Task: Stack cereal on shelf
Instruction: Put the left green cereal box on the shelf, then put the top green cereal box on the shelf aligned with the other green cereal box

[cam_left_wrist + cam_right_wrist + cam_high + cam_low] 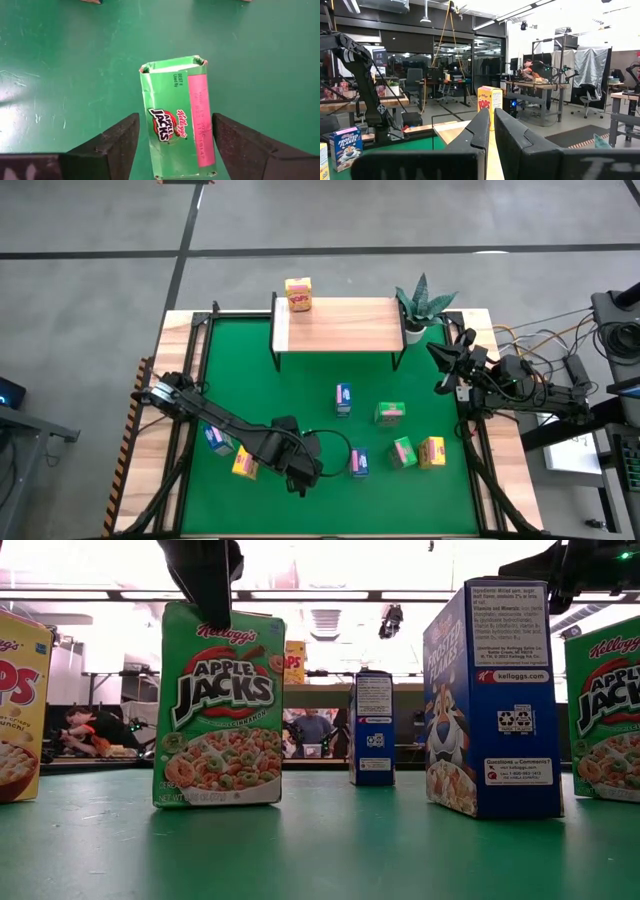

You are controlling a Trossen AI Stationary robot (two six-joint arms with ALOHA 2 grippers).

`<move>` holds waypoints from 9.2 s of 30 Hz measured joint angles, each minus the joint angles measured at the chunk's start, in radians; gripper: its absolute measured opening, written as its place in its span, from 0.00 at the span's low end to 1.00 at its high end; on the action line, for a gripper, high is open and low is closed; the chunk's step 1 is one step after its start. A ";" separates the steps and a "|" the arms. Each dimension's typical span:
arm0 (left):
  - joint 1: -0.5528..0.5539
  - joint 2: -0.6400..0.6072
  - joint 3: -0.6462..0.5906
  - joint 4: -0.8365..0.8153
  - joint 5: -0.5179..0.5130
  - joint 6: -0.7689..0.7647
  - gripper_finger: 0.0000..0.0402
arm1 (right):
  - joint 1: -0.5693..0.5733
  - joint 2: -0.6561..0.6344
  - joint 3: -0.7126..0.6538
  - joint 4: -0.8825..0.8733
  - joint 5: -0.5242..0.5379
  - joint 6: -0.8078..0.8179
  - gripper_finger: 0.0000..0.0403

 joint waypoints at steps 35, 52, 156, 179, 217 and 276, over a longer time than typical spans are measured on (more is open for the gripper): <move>0.003 -0.001 0.170 -0.138 0.005 0.192 0.41 | 0.000 0.000 0.000 0.000 0.000 0.000 0.04; 0.168 -0.001 0.545 -0.290 0.001 0.684 0.41 | 0.000 0.000 0.000 0.000 0.000 0.001 0.04; 0.995 0.118 0.630 0.169 0.371 1.188 0.52 | 0.000 -0.001 0.005 -0.007 0.009 -0.151 0.04; 1.010 0.158 0.630 0.173 0.212 1.303 0.04 | 0.000 0.000 0.005 -0.009 0.010 -0.155 0.04; 1.006 0.187 0.630 0.233 0.211 1.147 0.01 | 0.000 0.000 0.005 -0.009 0.010 -0.159 0.04; 0.476 -0.751 -0.597 0.915 0.314 0.811 0.00 | 0.104 0.257 -0.020 0.029 -0.150 0.316 0.04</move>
